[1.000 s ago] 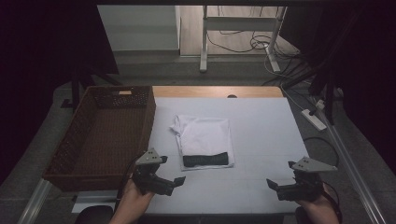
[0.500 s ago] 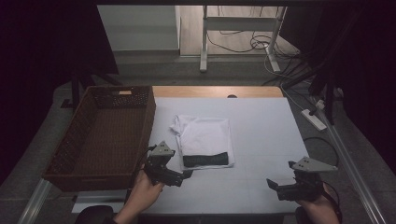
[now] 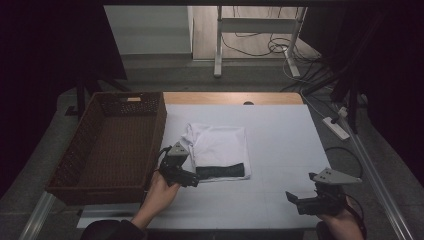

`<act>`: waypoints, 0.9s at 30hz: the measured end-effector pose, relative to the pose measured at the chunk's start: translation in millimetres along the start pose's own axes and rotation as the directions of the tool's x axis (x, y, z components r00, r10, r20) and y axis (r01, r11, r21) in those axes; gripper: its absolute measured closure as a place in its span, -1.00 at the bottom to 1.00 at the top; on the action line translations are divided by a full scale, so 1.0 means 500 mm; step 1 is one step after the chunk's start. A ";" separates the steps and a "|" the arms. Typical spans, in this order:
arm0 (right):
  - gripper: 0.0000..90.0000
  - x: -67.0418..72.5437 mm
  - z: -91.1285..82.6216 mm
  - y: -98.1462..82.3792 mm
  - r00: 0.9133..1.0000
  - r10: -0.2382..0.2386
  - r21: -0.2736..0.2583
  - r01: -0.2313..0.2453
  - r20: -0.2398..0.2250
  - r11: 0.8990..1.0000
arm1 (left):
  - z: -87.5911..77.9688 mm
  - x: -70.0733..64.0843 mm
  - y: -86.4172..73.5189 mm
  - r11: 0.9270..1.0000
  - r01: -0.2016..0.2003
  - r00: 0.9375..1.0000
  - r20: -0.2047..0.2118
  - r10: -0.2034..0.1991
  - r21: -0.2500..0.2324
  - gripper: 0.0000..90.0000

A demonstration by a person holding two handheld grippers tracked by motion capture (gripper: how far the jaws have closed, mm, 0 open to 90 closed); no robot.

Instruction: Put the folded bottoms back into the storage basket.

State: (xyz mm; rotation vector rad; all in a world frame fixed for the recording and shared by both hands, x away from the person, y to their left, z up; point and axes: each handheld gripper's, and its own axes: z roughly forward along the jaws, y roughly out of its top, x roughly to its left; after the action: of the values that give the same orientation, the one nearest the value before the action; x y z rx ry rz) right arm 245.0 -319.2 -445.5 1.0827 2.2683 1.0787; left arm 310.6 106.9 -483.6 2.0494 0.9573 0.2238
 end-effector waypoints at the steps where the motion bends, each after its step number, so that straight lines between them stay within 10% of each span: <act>1: -0.99 0.000 0.000 0.000 1.000 0.000 -0.001 0.000 0.000 1.000 | 0.002 0.002 0.001 1.000 0.006 1.000 -0.002 -0.006 -0.003 -1.00; 27: -0.99 -0.001 -0.001 0.000 1.000 0.003 -0.001 -0.003 -0.001 1.000 | 0.071 0.073 0.056 0.999 0.043 0.997 -0.072 -0.041 0.022 -1.00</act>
State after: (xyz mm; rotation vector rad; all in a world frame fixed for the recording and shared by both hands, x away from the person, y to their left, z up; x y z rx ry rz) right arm 244.9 -319.7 -445.4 1.0854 2.2677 1.0811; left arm 367.6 100.5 -491.1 2.0525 1.0505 0.2666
